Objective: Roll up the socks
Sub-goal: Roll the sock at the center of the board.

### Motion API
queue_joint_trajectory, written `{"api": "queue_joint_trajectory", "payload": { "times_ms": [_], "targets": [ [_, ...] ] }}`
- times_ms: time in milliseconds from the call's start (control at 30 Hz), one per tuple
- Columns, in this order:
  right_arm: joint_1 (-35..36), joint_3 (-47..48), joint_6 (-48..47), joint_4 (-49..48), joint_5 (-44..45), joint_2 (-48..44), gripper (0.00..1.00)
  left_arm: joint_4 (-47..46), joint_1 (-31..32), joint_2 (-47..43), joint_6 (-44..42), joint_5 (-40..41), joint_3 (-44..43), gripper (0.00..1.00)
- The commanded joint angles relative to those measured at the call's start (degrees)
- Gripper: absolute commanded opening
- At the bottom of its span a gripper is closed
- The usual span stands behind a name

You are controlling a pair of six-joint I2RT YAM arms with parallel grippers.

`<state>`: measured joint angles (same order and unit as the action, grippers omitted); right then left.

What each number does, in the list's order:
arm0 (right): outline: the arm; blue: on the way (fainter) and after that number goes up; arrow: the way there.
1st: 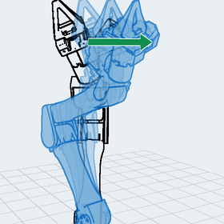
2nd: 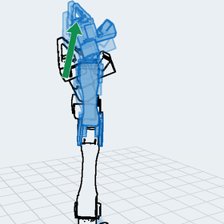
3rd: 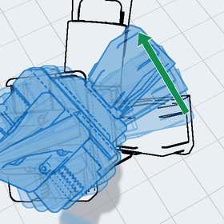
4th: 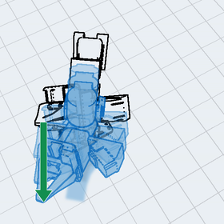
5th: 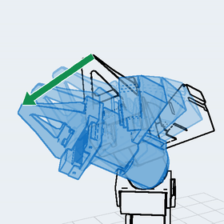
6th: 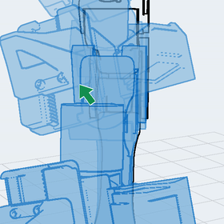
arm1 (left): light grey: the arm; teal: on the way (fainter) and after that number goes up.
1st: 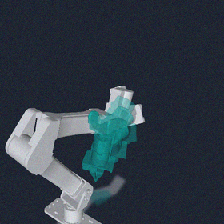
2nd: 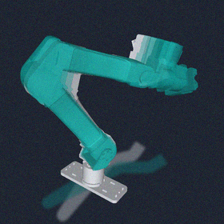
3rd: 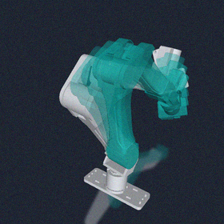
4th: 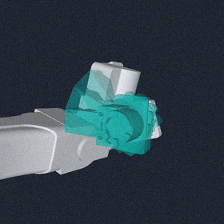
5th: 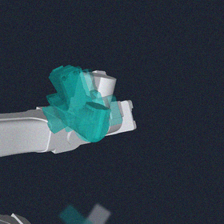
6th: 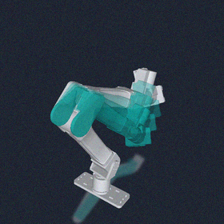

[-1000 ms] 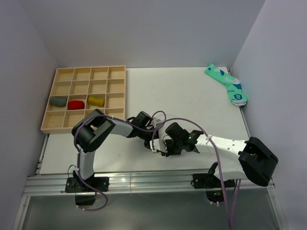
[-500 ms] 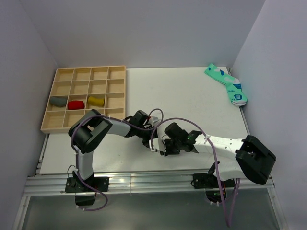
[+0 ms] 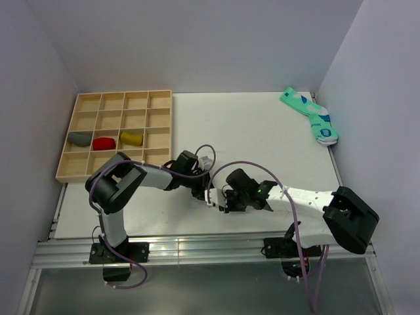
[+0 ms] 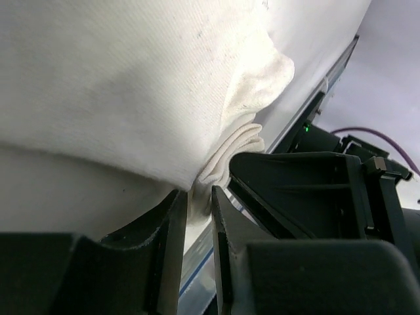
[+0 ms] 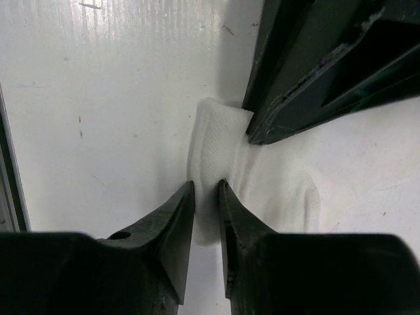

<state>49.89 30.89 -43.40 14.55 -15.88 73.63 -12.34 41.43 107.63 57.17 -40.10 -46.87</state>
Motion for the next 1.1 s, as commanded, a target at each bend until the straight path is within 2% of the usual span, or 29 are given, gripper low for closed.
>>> {"api": "queue_joint_trajectory", "payload": {
  "times_ms": [0, 100, 267, 400, 500, 533, 633, 800, 933, 1067],
  "targets": [
    [-0.8, -0.9, 2.3, 4.3, -1.0, 0.5, 0.27, -3.3, -0.3, -5.6, 1.3, 7.5, 2.7, 0.28],
    [-2.9, 0.9, 2.2, 6.5, -3.4, 0.5, 0.28, -4.0, -0.3, -10.2, 1.8, 12.4, 4.6, 0.29],
    [-10.9, 7.1, -0.6, 14.9, -13.6, 3.1, 0.27, -3.7, -0.2, -17.8, 1.5, 20.6, 7.7, 0.29],
    [-15.3, 13.7, -4.9, 23.8, -20.1, 9.8, 0.25, -6.4, 0.3, -22.8, 0.8, 26.5, 11.6, 0.3],
    [-17.7, 19.9, -8.0, 32.2, -25.2, 16.6, 0.24, -7.3, 2.4, -25.5, -3.5, 32.2, 12.9, 0.29],
    [-18.2, 21.6, -9.2, 34.7, -26.6, 18.5, 0.23, -7.9, 4.3, -26.8, -4.5, 35.9, 13.5, 0.29],
    [-20.2, 28.1, -12.8, 43.4, -30.2, 25.6, 0.22, -14.6, 8.1, -29.4, -7.9, 39.8, 17.8, 0.3],
    [-22.4, 37.0, -15.3, 53.2, -33.4, 34.7, 0.22, -28.6, 10.2, -29.9, -12.9, 38.9, 25.6, 0.28],
    [-22.6, 42.7, -16.6, 59.5, -34.7, 40.5, 0.23, -39.7, 12.2, -27.1, -17.9, 36.8, 27.8, 0.3],
    [-22.6, 46.1, -16.3, 62.2, -35.4, 45.2, 0.23, -44.6, 13.3, -23.8, -20.4, 33.2, 26.8, 0.32]
  ]
}}
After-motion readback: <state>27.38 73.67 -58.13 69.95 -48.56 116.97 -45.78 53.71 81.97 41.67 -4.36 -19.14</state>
